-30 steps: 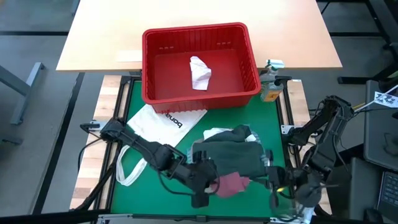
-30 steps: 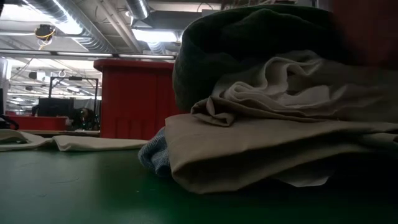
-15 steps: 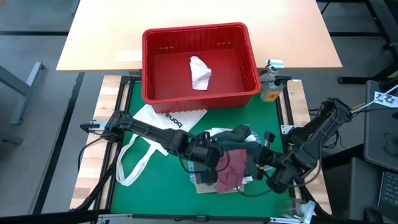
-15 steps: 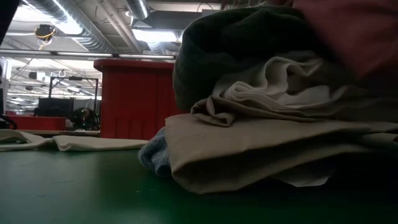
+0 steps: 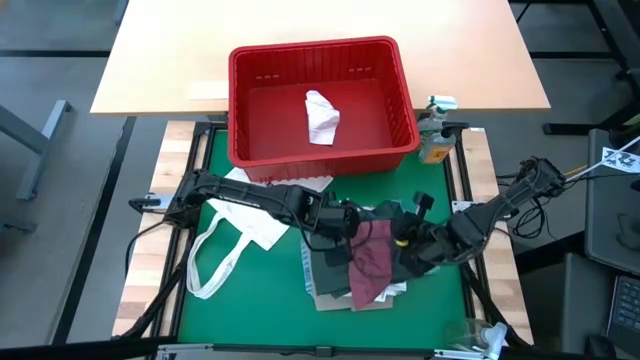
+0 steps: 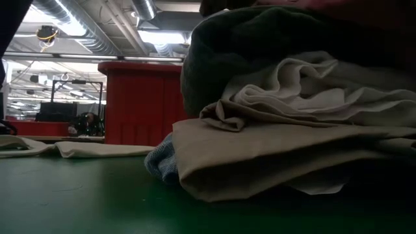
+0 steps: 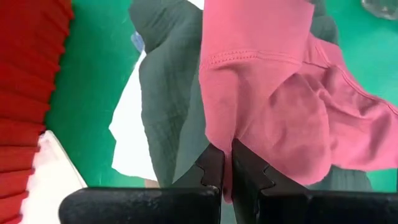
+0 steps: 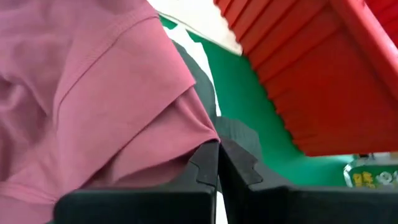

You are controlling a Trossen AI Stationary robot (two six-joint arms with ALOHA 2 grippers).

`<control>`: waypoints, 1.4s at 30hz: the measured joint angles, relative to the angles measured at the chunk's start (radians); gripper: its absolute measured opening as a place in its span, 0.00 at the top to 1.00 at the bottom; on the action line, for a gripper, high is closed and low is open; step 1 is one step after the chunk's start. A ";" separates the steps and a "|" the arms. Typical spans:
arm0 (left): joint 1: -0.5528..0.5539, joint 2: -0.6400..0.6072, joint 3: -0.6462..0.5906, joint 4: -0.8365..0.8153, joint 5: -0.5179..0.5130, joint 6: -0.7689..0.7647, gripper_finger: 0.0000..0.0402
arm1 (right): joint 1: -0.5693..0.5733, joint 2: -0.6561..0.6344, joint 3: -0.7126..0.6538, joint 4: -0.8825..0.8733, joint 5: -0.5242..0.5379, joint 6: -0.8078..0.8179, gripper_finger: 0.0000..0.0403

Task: Fold Laundry from Bin
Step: Remove the pink underwear from the red bin, then fold the pink underwear

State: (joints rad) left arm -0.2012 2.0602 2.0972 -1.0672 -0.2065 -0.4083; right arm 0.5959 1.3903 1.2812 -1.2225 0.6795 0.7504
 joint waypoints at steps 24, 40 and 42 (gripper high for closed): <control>-0.014 0.000 0.000 -0.038 -0.021 0.092 0.69 | -0.053 0.000 0.000 -0.010 -0.045 -0.028 0.71; -0.049 0.001 0.000 0.051 -0.021 0.176 0.63 | -0.053 -0.001 0.000 -0.076 -0.299 -0.112 0.55; -0.049 0.001 0.000 0.054 -0.021 0.176 0.63 | -0.053 -0.001 0.000 -0.073 -0.299 -0.147 0.55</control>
State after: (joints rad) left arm -0.2497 2.0613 2.0972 -1.0129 -0.2272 -0.2321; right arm 0.5430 1.3895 1.2812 -1.2954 0.3802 0.6029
